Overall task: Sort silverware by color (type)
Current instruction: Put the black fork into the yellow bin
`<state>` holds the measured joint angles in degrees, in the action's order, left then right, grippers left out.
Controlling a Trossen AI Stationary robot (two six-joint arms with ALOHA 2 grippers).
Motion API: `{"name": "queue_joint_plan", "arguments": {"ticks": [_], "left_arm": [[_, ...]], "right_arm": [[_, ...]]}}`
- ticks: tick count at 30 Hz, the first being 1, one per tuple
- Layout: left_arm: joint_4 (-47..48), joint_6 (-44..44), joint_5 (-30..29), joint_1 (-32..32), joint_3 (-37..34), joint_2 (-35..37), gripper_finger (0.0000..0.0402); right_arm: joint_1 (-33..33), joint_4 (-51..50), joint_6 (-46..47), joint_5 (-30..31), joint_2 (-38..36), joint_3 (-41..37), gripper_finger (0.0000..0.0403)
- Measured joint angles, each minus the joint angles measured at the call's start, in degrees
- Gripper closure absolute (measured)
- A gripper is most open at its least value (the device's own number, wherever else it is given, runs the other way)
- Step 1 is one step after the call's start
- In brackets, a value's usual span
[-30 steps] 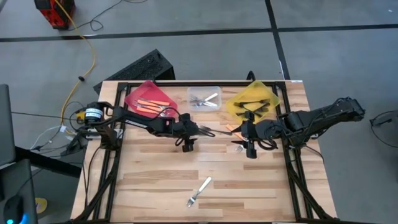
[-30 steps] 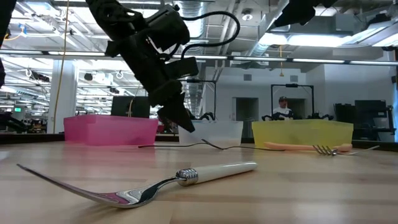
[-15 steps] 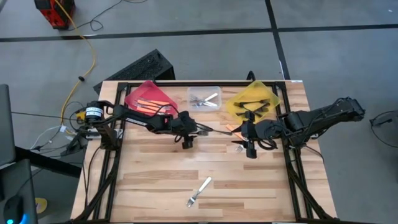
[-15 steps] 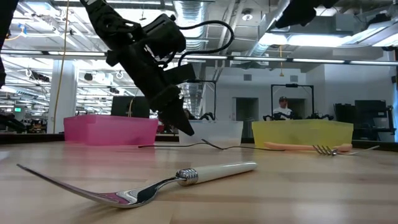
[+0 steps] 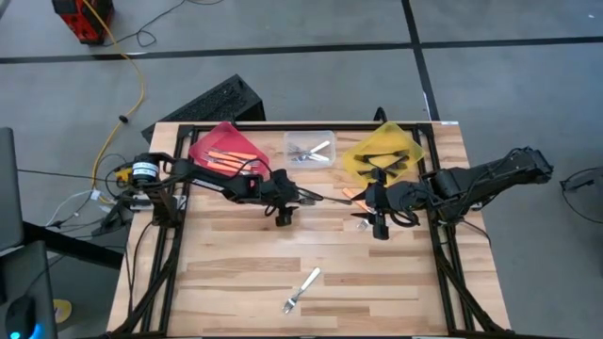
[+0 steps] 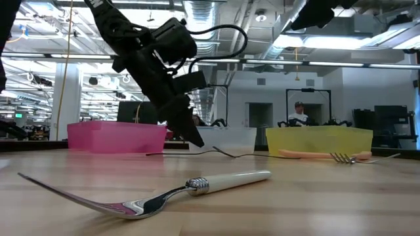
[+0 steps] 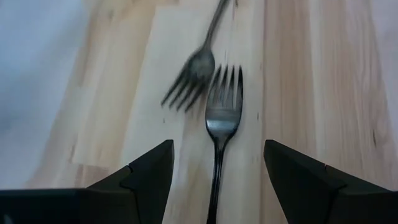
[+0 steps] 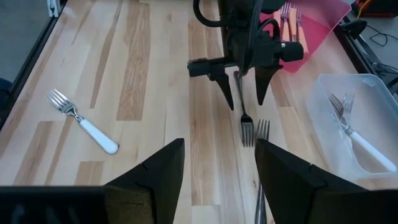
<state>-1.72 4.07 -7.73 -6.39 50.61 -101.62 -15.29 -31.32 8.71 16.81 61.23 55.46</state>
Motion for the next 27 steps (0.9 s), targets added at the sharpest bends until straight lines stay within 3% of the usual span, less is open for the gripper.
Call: {"name": "queue_joint_plan", "arguments": {"ticks": [17,21,27], "left_arm": [[-5.6,-0.3,3.2,-0.7,0.6,-8.4,0.0176],[-5.3,-1.8,3.3,-0.7,0.7,-8.7,0.0223],[-5.5,-2.8,3.4,-0.6,0.5,-8.3,0.0328]], "right_arm": [[-0.1,-0.2,1.1,-0.1,0.0,0.0,0.0181],[-0.1,-0.3,1.4,-0.2,0.0,0.0,0.0181],[-0.1,-0.4,1.4,-0.2,0.0,0.0,0.0181]]}}
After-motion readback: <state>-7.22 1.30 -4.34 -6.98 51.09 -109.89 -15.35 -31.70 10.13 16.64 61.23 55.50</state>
